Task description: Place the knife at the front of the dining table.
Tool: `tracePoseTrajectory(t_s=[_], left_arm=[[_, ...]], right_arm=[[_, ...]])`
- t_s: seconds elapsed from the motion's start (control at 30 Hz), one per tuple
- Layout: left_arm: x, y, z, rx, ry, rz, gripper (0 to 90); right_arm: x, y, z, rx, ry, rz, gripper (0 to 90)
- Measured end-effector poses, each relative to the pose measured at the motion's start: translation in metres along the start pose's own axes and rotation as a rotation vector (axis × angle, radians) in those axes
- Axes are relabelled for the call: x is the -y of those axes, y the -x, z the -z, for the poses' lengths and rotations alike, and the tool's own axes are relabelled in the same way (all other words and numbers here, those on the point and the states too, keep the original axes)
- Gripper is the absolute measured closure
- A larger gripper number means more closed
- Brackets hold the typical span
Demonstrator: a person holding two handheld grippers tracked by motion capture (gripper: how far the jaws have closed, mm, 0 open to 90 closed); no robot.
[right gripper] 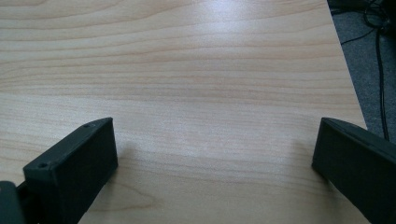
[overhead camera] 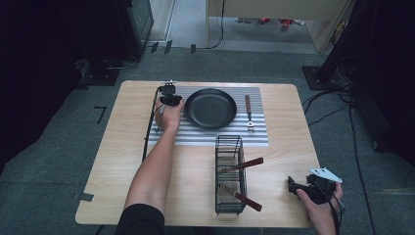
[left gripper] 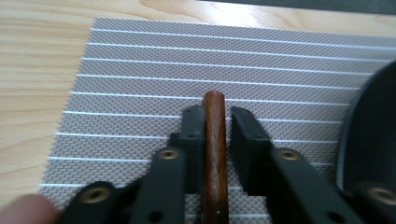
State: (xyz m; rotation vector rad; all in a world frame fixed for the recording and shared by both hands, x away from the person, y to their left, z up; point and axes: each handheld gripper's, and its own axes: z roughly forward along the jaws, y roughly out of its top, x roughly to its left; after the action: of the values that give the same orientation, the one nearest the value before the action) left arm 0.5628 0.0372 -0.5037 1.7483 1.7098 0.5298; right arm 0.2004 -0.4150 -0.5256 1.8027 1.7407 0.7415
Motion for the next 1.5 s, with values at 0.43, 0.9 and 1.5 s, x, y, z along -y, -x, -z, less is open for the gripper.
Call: tracePoseTrajectory(t_s=[0.43, 0.9, 1.5], left_arm=[[-0.009, -0.011, 0.019, 0.090, -0.015, -0.032, 50.3], [0.001, -0.012, 0.020, 0.101, -0.151, -0.063, 73.7], [-0.006, -0.025, 0.013, 0.068, -0.104, 0.058, 77.3]], right_arm=[[0.000, 0.000, 0.000, -0.003, -0.001, 0.006, 0.0], [0.000, -0.001, 0.000, -0.010, 0.000, 0.013, 0.0], [0.000, -0.001, 0.000, -0.010, 0.001, 0.014, 0.0]])
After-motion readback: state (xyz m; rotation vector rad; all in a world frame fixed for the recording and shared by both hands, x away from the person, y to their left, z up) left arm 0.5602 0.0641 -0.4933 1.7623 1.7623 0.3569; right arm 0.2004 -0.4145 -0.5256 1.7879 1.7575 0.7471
